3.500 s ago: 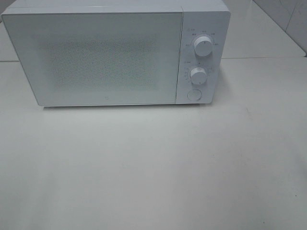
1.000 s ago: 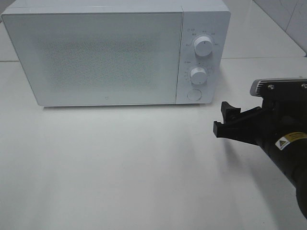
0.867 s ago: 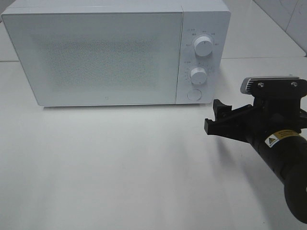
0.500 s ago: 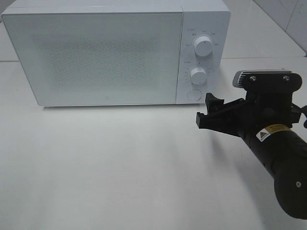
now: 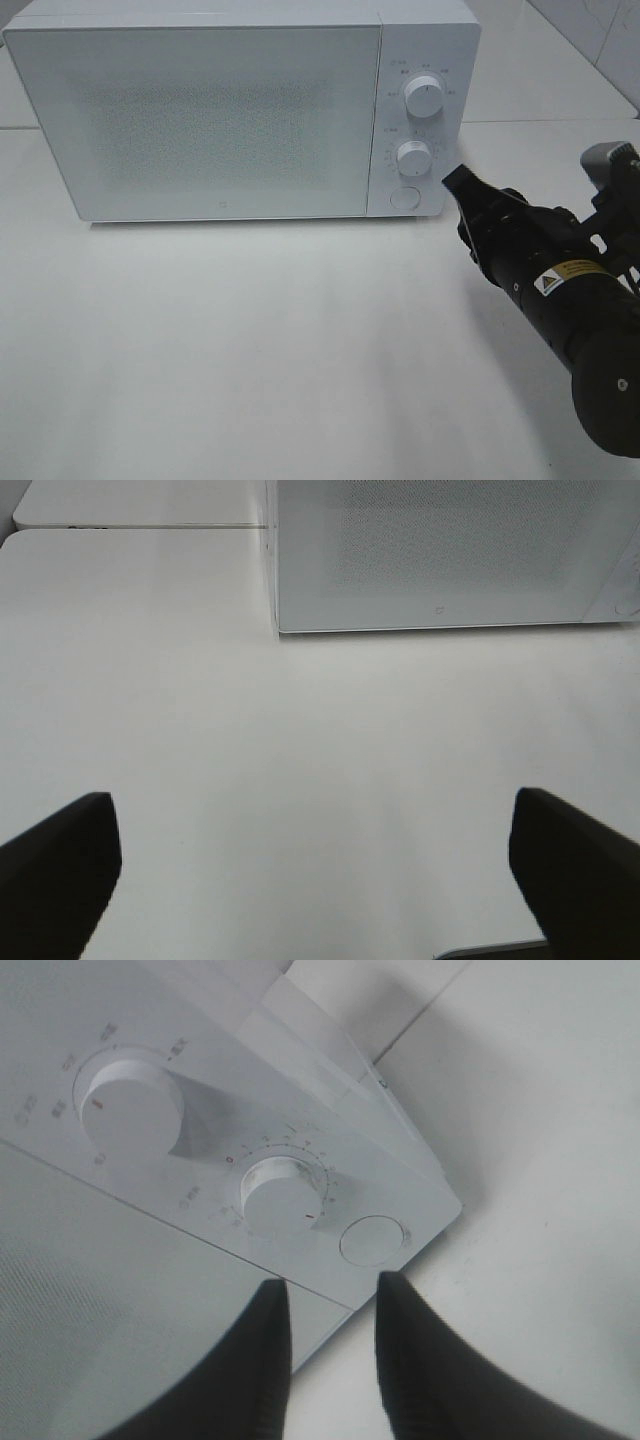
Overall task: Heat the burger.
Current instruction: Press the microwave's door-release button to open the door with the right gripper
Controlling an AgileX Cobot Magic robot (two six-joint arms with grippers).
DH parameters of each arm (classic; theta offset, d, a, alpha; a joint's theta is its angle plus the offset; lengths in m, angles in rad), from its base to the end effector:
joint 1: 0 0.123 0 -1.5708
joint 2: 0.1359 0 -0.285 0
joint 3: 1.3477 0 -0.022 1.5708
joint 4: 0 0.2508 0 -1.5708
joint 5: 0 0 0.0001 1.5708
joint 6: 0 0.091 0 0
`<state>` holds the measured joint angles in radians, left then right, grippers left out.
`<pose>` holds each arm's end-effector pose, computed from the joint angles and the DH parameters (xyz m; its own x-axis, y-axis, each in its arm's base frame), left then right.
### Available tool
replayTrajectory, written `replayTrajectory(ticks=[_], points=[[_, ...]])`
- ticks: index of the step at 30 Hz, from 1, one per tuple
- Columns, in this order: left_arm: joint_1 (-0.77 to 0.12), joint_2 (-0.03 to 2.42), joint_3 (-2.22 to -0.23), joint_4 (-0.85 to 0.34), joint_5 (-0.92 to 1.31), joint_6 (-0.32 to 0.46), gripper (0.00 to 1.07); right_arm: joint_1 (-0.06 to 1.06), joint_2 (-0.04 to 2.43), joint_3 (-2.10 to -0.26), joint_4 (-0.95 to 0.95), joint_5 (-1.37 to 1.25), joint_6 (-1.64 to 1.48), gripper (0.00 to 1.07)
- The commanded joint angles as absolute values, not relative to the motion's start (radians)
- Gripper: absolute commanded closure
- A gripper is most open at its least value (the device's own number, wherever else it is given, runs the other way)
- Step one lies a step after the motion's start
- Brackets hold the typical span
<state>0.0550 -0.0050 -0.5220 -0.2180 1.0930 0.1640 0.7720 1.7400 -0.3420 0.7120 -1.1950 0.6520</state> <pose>-0.0097 -0.0180 0.2823 -0.4431 0.0370 -0.8957 0.1451 0.9889 -0.0309 0.2119 0.1291 0.1422 -0.1956 0.7167 -0.6694 0.0541 0.6895 0.7223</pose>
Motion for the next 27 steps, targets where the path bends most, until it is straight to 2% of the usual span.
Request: replayTrajectory(ticks=[1, 5, 10, 20, 27], points=[[0.057, -0.024, -0.521, -0.224, 1.079, 0.155, 0.09, 0.773, 1.739, -0.351, 0.711, -1.187, 0.853, 0.89], [0.057, -0.024, -0.521, -0.224, 1.079, 0.155, 0.09, 0.773, 1.739, -0.351, 0.711, -1.179, 1.158, 0.99], [0.057, -0.024, -0.521, -0.224, 1.079, 0.155, 0.09, 0.773, 1.739, -0.351, 0.716, -1.101, 1.325, 1.07], [0.057, -0.024, -0.521, -0.224, 1.079, 0.155, 0.09, 0.771, 1.741, -0.363, 0.796, -1.08, 1.292, 1.07], [0.057, -0.024, -0.521, -0.224, 1.079, 0.155, 0.09, 0.771, 1.84, -0.451, 0.793, -1.067, 1.295, 1.07]])
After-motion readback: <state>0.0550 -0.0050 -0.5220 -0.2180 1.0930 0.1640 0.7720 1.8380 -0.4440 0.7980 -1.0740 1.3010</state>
